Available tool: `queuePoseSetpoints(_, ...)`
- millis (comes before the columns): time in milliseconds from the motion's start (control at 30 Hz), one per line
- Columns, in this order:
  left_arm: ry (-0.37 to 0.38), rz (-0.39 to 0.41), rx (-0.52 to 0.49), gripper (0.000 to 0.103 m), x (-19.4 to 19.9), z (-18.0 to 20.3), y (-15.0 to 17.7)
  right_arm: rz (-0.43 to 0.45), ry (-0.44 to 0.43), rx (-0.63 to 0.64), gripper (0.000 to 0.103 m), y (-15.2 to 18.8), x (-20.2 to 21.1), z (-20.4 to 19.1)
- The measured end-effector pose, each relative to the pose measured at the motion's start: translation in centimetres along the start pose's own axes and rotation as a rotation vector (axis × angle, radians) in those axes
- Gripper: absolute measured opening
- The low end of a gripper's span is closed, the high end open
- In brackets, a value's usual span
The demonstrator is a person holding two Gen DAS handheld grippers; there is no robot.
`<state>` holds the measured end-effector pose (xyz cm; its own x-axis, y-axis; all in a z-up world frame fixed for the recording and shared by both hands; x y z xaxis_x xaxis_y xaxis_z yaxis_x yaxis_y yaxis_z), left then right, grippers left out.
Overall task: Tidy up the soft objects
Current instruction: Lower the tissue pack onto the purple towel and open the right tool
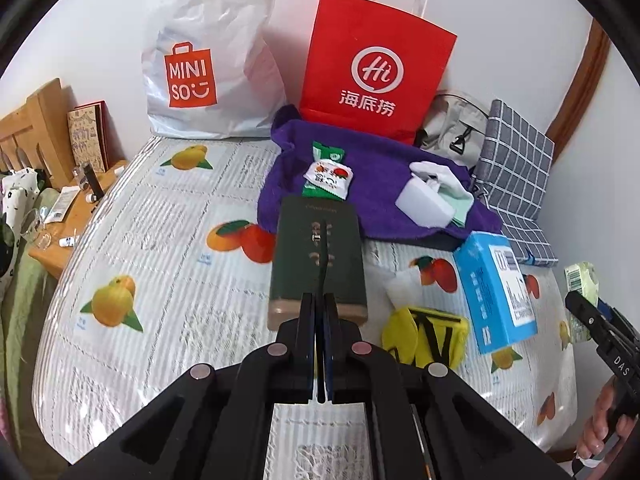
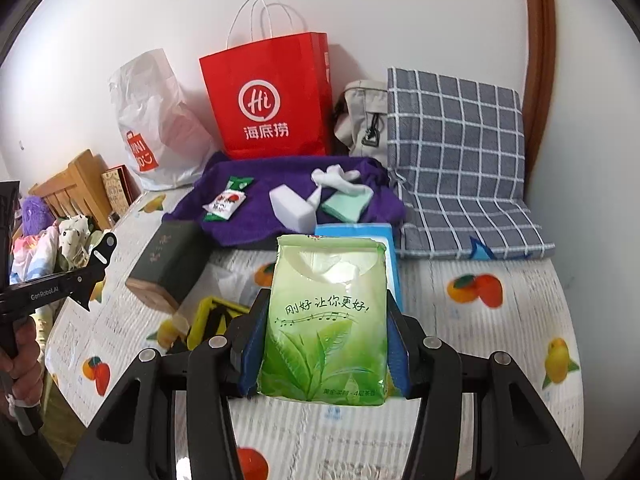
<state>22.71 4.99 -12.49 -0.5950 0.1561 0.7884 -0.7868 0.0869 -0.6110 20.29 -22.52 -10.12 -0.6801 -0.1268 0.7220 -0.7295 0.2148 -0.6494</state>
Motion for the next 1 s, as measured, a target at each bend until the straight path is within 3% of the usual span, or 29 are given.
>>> queuePoseSetpoints(367,-0.023,-0.008,-0.003,0.004,-2.2,-0.7,-3.6,-0.02,-0.029,-0.053,0.051,-3.7,-3.9,0.2)
queuePoseSetpoints(1000,-0.058,-0.012,-0.027,0.004,-6.0,-1.4,-9.8,-0.042,-0.046,-0.016,0.051,-10.5,-11.0,-0.7)
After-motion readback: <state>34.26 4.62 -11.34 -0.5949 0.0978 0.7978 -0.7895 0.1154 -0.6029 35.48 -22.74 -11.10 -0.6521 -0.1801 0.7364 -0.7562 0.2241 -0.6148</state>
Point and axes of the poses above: each gripper's, at about its wrist camera, not at the fingertips, and x roughly against the way its jaws point, z to its right, y to its underside, the point moved 9 cm from there along -x, roughly the way its jaws point, and after that the axes turned 10 degrees about -x, right-handed, at the moved point
